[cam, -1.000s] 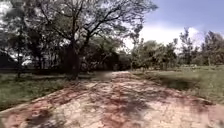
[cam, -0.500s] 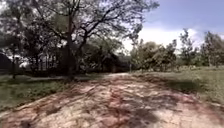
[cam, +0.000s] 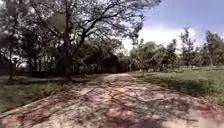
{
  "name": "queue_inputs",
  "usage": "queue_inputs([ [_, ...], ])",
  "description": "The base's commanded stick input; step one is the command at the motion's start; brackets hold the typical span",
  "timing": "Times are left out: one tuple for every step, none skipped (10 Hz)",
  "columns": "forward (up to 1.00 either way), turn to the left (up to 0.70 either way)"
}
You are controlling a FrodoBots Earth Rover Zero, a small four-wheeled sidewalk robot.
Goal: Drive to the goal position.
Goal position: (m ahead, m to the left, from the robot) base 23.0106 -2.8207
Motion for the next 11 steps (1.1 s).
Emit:
queue_inputs([
  [0.70,0.00],
  [0.70,0.00],
  [0.70,-0.04],
  [0.70,-0.21],
  [0.70,-0.31],
  [0.70,-0.14],
  [0.70,0.00],
  [0.70,0.00],
  [0.70,-0.06],
  [0.70,-0.23],
  [0.70,0.00],
])
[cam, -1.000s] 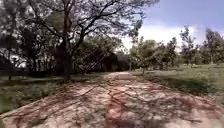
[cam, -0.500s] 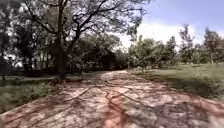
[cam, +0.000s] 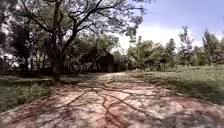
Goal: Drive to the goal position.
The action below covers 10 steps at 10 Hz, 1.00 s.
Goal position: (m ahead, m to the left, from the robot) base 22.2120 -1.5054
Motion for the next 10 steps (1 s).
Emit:
queue_inputs([
  [0.70,0.00],
  [0.70,0.00],
  [0.70,0.00],
  [0.70,-0.01],
  [0.70,-0.05],
  [0.70,-0.15],
  [0.70,-0.29],
  [0.70,0.00],
  [0.70,0.00],
  [0.70,0.00],
])
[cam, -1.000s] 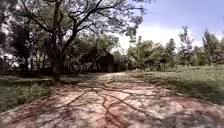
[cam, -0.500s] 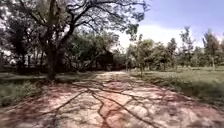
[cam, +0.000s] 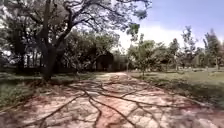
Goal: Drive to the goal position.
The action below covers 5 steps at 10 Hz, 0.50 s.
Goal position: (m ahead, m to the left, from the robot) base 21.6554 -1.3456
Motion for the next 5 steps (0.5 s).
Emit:
queue_inputs([
  [0.70,0.00],
  [0.70,0.00],
  [0.70,0.00],
  [0.70,0.00],
  [0.70,0.00],
])
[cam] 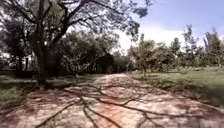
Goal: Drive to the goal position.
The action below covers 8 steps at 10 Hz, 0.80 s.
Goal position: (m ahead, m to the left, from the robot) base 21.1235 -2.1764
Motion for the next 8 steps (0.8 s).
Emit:
queue_inputs([
  [0.70,0.00],
  [0.70,0.00],
  [0.70,0.00],
  [0.70,0.00],
  [0.70,0.00],
  [0.70,0.00],
  [0.70,0.00],
  [0.70,0.00],
])
